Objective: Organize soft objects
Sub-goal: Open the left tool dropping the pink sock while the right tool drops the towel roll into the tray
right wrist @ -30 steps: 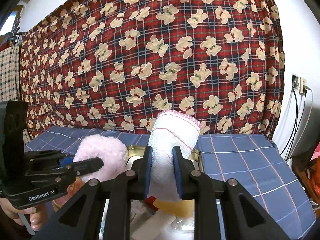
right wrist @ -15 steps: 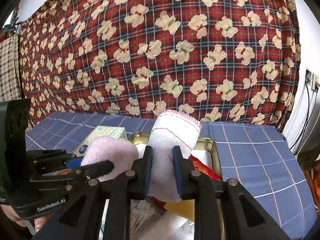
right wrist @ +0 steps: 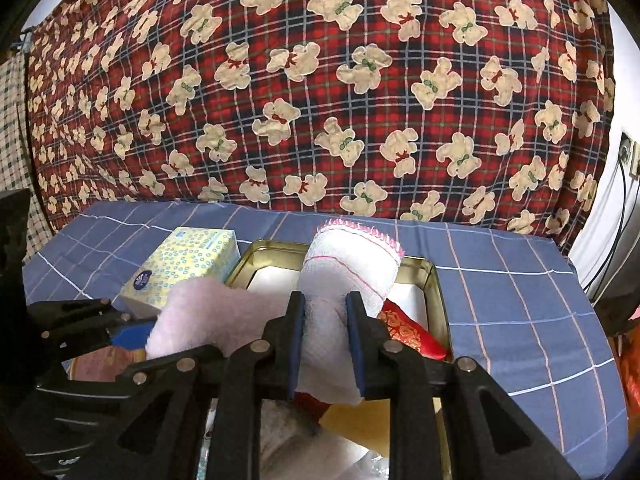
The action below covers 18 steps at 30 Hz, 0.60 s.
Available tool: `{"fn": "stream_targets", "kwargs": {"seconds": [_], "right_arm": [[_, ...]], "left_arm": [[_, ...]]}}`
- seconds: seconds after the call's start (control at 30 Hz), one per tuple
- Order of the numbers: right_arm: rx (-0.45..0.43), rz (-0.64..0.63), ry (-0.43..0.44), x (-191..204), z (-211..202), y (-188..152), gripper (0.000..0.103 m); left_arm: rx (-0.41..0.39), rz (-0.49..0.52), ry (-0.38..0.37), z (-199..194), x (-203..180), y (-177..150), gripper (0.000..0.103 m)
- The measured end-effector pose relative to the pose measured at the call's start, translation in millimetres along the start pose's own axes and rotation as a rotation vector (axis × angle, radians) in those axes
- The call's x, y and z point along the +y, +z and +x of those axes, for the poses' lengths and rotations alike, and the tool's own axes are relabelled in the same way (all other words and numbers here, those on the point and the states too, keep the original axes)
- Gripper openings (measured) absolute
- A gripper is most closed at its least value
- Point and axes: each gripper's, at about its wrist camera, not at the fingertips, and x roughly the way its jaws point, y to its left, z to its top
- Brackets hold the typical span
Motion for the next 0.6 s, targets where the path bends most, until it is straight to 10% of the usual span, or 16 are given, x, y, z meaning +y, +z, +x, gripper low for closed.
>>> {"fn": "stream_targets", "kwargs": {"seconds": [0.2, 0.6], "right_arm": [[0.003, -0.017, 0.003, 3, -2, -4, 0.032], [-0.037, 0.037, -0.036, -3, -32, -9, 0.061]], "left_arm": [[-0.004, 0.006, -0.001, -2, -1, 1, 0.04], [-0.091, -0.019, 0.015, -26, 6, 7, 0.09]]}}
